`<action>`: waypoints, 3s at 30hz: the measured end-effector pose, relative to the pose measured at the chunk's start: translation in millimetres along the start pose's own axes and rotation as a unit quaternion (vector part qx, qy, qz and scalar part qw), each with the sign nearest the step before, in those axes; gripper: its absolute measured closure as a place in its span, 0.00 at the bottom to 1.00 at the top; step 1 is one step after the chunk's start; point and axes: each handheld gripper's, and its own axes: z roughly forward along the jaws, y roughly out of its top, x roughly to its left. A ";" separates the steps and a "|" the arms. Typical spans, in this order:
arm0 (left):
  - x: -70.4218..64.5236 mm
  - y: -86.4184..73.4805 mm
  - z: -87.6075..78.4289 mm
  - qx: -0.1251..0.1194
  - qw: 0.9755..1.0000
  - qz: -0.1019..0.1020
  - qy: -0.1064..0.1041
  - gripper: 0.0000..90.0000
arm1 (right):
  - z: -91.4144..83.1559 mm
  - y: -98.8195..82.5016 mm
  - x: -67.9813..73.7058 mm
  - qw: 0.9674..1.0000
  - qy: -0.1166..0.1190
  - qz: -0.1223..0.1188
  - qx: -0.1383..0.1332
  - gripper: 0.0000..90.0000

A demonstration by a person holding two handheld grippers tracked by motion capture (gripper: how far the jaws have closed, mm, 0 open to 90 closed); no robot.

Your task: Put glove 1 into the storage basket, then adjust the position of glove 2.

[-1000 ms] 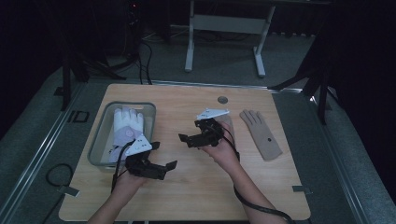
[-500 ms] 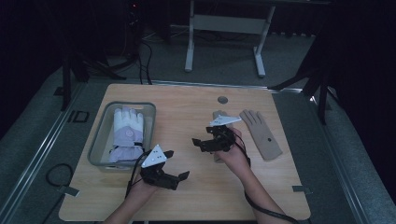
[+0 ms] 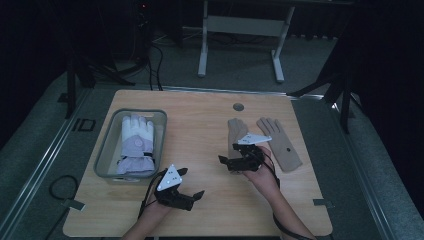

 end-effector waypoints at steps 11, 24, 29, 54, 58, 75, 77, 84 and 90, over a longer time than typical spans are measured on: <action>1.5 -0.5 -0.9 -0.001 1.000 0.001 0.003 0.03 | -1.6 -8.9 -11.6 1.000 -0.012 0.005 -0.002 0.25; 2.8 -2.4 -1.1 -0.003 1.000 -0.007 0.004 0.03 | 2.2 -1.0 -44.8 0.999 -0.038 0.021 -0.007 0.30; 1.5 -2.6 0.7 -0.003 1.000 -0.005 0.002 0.03 | 11.6 2.9 -57.1 0.998 -0.054 0.024 -0.002 0.32; -2.0 -2.8 1.5 -0.004 1.000 0.002 -0.003 0.03 | 54.4 -15.4 -74.4 0.988 -0.143 0.010 0.056 0.78; -2.0 -2.8 2.0 -0.005 1.000 0.001 -0.003 0.03 | 52.7 -15.0 -73.9 0.988 -0.142 0.032 0.049 0.92; -2.4 -2.0 4.7 -0.006 1.000 0.001 -0.002 0.03 | -16.8 14.0 -29.0 0.989 -0.143 0.038 -0.032 0.94; -2.2 -1.9 4.6 -0.006 1.000 0.000 -0.002 0.03 | -24.7 13.3 -19.6 0.988 -0.145 0.040 -0.042 0.94; -2.8 -2.0 5.4 -0.004 1.000 0.002 -0.002 0.03 | -18.1 -7.3 8.0 0.986 -0.155 0.049 -0.024 0.94; -3.5 -2.1 5.7 -0.006 1.000 0.002 -0.005 0.03 | 4.0 -29.8 12.6 0.988 -0.137 0.070 0.010 0.93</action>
